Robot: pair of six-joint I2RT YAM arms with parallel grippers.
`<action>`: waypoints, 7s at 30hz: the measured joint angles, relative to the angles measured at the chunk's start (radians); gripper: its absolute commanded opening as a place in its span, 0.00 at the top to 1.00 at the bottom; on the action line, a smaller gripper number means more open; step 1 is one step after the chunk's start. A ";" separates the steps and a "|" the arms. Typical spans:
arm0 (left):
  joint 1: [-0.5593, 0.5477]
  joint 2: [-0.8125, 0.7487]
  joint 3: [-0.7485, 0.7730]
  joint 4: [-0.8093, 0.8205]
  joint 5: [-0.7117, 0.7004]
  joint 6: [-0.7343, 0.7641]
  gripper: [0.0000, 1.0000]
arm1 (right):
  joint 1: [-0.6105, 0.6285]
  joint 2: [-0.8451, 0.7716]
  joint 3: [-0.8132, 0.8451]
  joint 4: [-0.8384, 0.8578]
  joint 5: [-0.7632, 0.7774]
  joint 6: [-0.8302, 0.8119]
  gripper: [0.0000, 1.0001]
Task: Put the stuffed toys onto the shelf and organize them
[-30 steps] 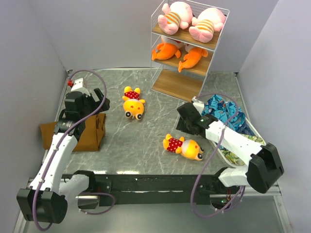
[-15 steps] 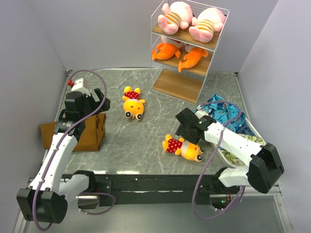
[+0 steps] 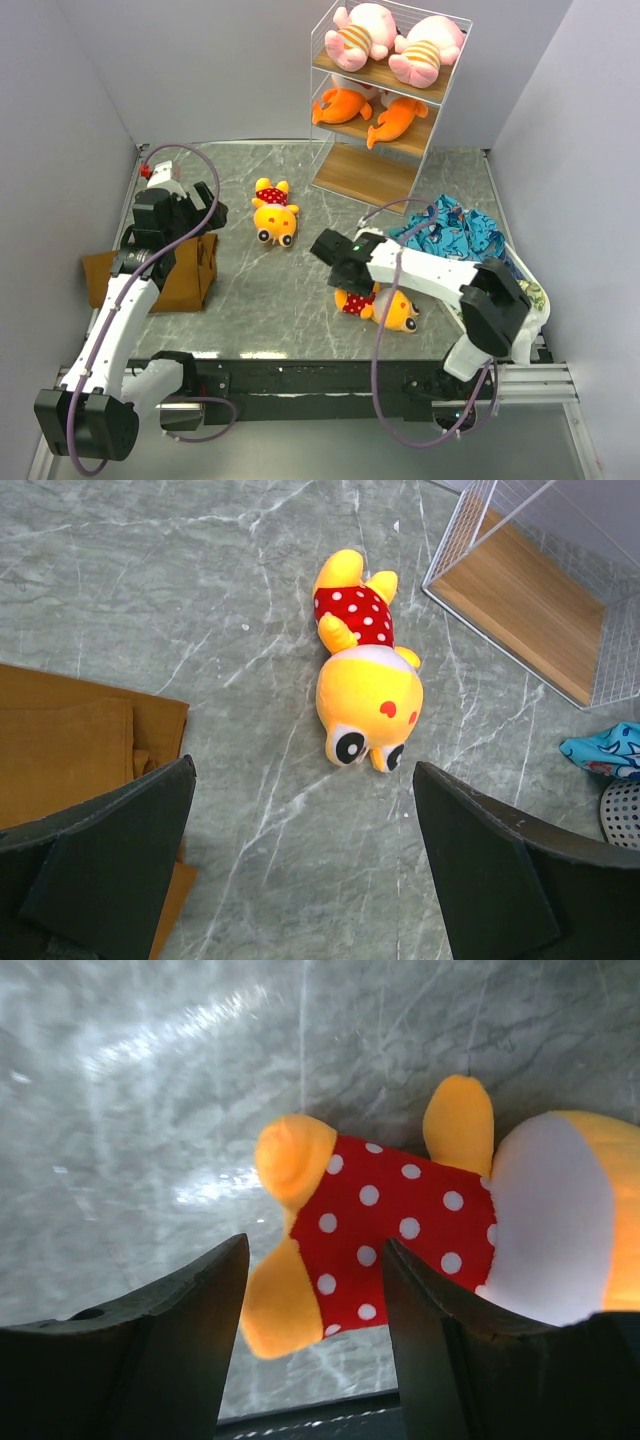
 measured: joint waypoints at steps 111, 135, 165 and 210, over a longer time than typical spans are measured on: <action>-0.005 -0.081 -0.016 0.000 -0.114 0.000 0.03 | -0.465 0.418 0.118 0.975 -0.105 -2.346 0.60; -0.007 -0.080 -0.016 0.000 -0.114 0.000 0.04 | -0.467 0.500 0.198 0.985 -0.029 -2.308 0.79; -0.018 0.230 -0.018 0.120 0.090 -0.181 0.01 | -0.405 0.195 0.014 0.978 -0.034 -1.967 0.53; -0.178 0.410 0.063 -0.045 0.713 0.231 0.99 | -0.180 -0.370 -0.229 0.979 -0.619 -1.362 0.35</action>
